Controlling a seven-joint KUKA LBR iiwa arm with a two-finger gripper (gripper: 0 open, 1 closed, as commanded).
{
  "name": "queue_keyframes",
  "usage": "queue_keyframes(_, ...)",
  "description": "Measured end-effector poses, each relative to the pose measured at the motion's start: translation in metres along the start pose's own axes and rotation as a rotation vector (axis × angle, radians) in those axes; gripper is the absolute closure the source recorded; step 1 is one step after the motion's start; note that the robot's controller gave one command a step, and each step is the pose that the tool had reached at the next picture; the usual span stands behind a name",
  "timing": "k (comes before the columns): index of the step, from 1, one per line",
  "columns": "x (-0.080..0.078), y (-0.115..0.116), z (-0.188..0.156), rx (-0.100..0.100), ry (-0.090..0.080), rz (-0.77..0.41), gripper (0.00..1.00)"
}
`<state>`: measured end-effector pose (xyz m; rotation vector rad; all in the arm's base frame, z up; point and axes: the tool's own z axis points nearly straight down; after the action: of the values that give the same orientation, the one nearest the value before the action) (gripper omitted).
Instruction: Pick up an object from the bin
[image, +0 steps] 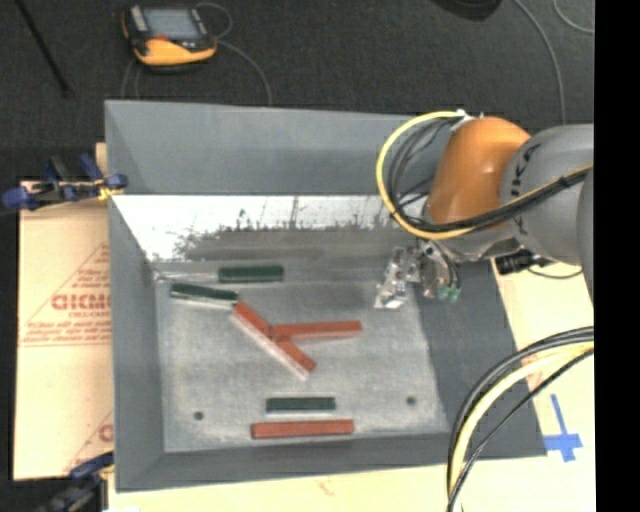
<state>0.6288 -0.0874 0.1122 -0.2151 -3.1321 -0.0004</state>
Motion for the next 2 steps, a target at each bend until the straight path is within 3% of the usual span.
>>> queue_keyframes(1,-0.005,-0.005,-0.027,0.001,-0.007,0.004,0.00)
queue_keyframes(2,-0.007,-0.007,-0.015,0.001,-0.006,0.006,0.00)
